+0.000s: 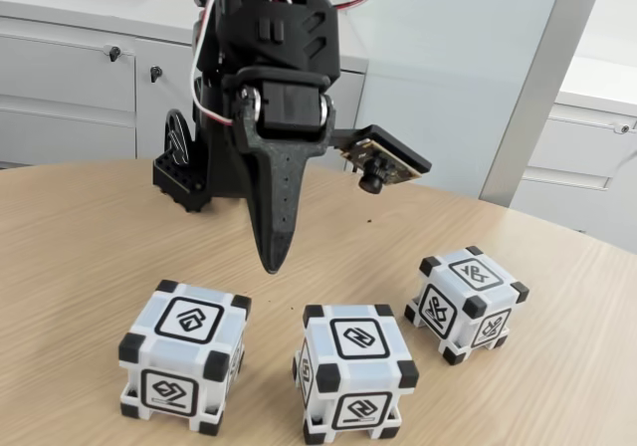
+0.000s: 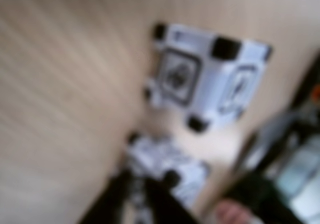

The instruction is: Stack cubes from left to right.

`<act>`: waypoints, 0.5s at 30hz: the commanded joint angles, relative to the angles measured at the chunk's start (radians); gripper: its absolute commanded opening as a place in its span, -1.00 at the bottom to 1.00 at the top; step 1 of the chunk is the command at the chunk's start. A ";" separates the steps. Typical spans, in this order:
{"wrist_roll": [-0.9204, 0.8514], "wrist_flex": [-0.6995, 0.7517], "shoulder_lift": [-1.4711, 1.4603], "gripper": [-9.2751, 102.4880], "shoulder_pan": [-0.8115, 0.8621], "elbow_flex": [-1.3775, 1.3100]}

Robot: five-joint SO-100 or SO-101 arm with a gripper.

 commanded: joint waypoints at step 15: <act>0.069 -0.014 0.015 -0.83 -0.003 -0.035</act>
